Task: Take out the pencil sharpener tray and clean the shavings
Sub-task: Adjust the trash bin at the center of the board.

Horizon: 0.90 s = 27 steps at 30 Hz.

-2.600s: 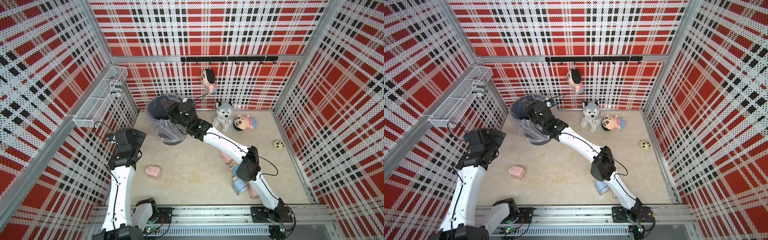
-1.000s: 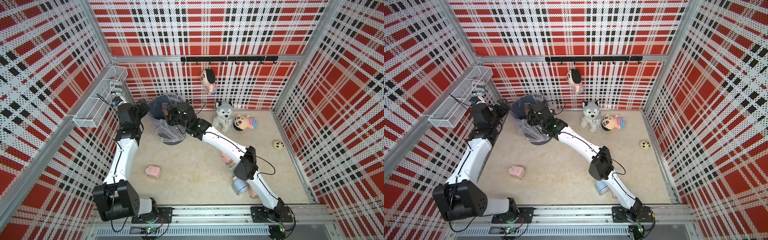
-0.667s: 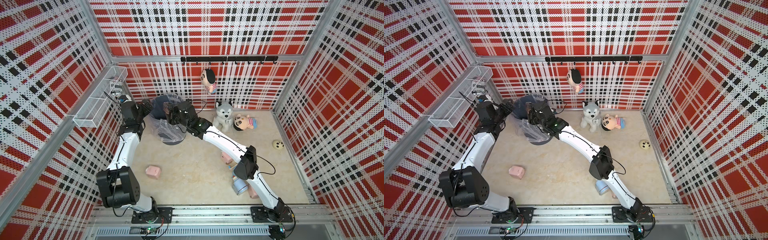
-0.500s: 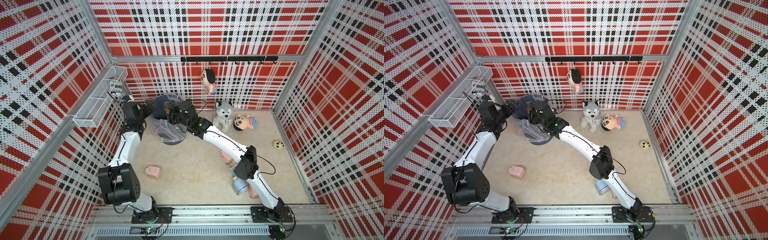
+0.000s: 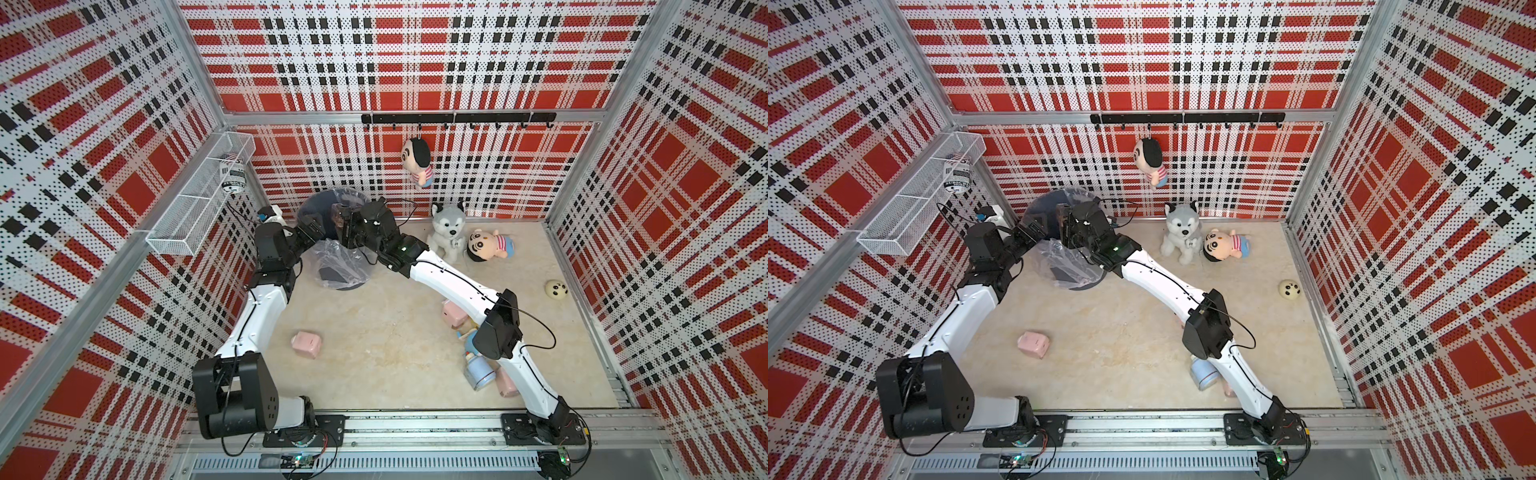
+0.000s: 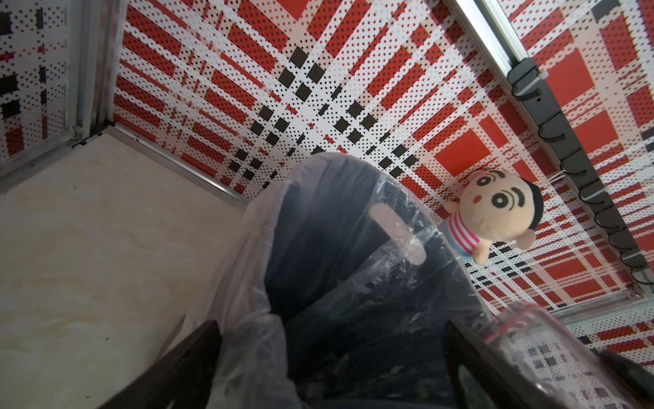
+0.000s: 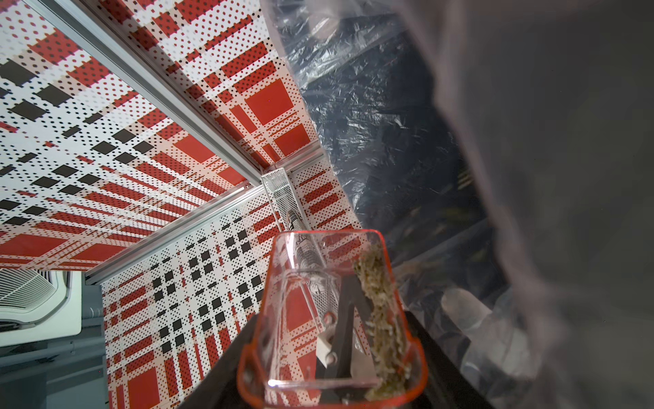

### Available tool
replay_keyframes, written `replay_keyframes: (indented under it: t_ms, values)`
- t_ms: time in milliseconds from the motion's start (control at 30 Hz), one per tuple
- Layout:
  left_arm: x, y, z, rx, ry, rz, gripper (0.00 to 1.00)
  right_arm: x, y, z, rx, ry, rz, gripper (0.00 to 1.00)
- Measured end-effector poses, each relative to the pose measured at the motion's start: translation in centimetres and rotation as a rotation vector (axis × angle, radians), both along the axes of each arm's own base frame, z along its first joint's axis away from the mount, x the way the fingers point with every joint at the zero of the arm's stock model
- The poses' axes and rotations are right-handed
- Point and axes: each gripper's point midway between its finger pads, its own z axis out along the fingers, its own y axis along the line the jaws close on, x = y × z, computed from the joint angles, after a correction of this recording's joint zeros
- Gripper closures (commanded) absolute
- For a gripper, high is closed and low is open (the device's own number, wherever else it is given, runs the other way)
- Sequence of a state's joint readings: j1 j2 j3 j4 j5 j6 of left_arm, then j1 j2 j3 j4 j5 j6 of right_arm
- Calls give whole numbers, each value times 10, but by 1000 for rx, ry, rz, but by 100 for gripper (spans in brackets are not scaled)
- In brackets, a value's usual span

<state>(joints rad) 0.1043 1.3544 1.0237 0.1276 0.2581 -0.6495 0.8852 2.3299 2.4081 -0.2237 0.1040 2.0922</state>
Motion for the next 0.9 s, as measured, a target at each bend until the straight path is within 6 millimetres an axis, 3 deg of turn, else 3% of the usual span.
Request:
replay_keyframes:
  t_ms: [200, 367, 567, 733, 900]
  values:
    - [-24, -14, 19, -38, -46, -39, 2, -2, -3, 1, -6, 5, 0, 55]
    - [-42, 9, 36, -50, -85, 18, 2, -6, 0, 1, -8, 7, 6, 55]
    - [-52, 48, 24, -58, -42, 119, 2, -8, 0, 2, -12, 10, 10, 56]
    - [-57, 54, 8, -68, 19, 138, 2, -12, 2, 11, -5, 8, 26, 56]
    - [-66, 56, 10, -61, 30, 154, 2, -16, 3, 13, -8, 9, 29, 56]
